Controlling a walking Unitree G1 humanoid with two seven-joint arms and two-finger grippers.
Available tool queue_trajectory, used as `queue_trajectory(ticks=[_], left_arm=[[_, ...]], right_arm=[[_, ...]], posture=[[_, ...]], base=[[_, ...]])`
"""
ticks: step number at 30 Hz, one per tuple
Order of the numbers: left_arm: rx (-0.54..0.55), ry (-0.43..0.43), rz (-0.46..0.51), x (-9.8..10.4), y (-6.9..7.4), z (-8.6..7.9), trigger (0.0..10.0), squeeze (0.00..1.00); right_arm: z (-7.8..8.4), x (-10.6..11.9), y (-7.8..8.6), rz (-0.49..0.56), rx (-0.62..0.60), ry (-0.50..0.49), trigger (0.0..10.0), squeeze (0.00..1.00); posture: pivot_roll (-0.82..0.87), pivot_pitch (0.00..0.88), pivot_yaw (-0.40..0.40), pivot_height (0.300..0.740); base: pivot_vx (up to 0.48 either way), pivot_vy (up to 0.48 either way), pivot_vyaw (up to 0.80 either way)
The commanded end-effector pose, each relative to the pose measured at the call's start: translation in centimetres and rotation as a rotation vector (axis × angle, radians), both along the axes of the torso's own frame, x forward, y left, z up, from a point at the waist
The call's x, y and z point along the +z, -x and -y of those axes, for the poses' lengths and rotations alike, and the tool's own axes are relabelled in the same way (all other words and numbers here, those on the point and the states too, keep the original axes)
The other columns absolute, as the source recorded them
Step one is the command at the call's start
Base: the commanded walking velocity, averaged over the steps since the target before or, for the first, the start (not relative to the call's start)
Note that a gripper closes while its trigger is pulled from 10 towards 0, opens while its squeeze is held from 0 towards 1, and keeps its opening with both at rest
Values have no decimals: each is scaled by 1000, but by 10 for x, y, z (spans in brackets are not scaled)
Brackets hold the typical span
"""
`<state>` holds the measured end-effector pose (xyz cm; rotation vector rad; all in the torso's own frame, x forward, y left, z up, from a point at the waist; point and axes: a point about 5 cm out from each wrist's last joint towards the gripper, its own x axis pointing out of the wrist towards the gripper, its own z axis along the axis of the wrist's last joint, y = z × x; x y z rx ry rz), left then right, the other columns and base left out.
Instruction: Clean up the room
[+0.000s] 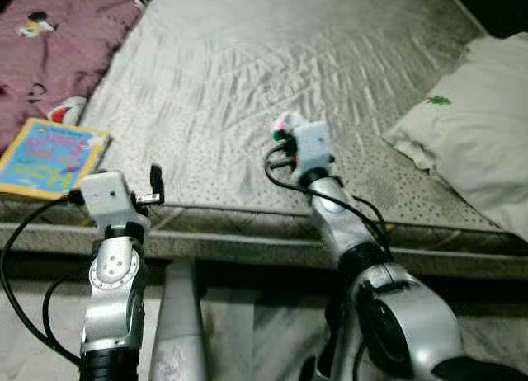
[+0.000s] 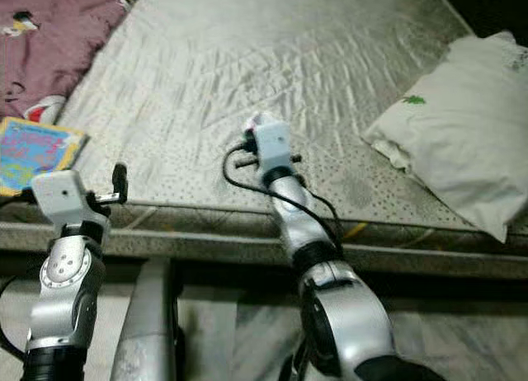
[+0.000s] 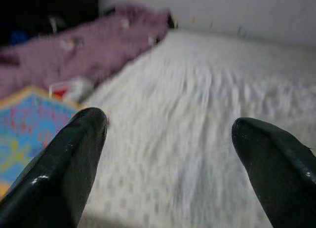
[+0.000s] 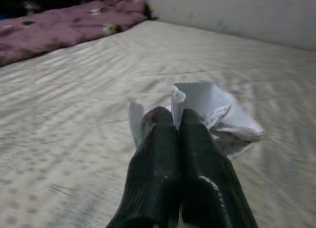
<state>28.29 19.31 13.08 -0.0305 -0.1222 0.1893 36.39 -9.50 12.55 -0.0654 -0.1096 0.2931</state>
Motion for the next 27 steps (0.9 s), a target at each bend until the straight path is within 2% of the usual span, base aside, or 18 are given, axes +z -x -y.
queue_trajectory(ticks=[1, 4, 5, 6, 9, 12, 13, 14, 16, 21, 27], left_arm=[[-14, 7, -17, -5, -1, 3, 10000, 0], [-17, 12, -6, -6, -4, 6, 10000, 0], [-15, 25, -12, -9, -5, 8, 10000, 0], [-15, 28, -13, -10, -6, 8, 10000, 0], [-42, 37, -9, -9, -7, 11, 10000, 0], [-59, 40, -13, -10, -7, 13, 10000, 0], [-67, 44, -15, -11, -6, 15, 10000, 0], [-70, 46, -16, -11, -5, 16, 10000, 0], [-75, 57, -23, -12, -3, 16, 10000, 0], [-59, 64, -13, -11, -3, 11, 10000, 0], [-36, 44, -12, -15, 6, 5, 10000, 0]], right_arm=[[15, 4, 1, 22, -29, -19, 0, 0], [34, -1, 6, 27, -87, -12, 0, 0], [45, -7, 13, 14, -123, -49, 0, 0], [48, -10, 16, 8, -136, -62, 0, 0], [48, -10, 24, 9, -151, -116, 0, 0], [45, -7, 27, 22, -143, -119, 0, 0], [43, -5, 29, 26, -143, -115, 9176, 0], [42, -4, 30, 30, -142, -111, 10000, 0], [42, 2, 29, 53, -156, -99, 10000, 0], [47, 2, 27, 31, -188, -93, 10000, 0], [34, 4, 30, 44, -110, -84, 10000, 0]], posture=[[56, 0, -26, 518], [41, 0, -3, 518], [39, 0, 5, 518], [37, 0, 7, 518], [39, 0, 10, 518], [41, 0, 10, 518], [41, 0, 9, 518], [41, 0, 7, 518], [48, 0, -3, 518], [72, 0, -30, 518], [84, 0, -49, 528]], base=[[0, 0, 0], [0, 0, 0], [0, 0, 0], [0, 0, 0], [0, 0, 0], [0, 0, 0], [0, 0, 0], [0, 0, 0], [0, 0, 0], [0, 0, 0], [0, 0, 0]])
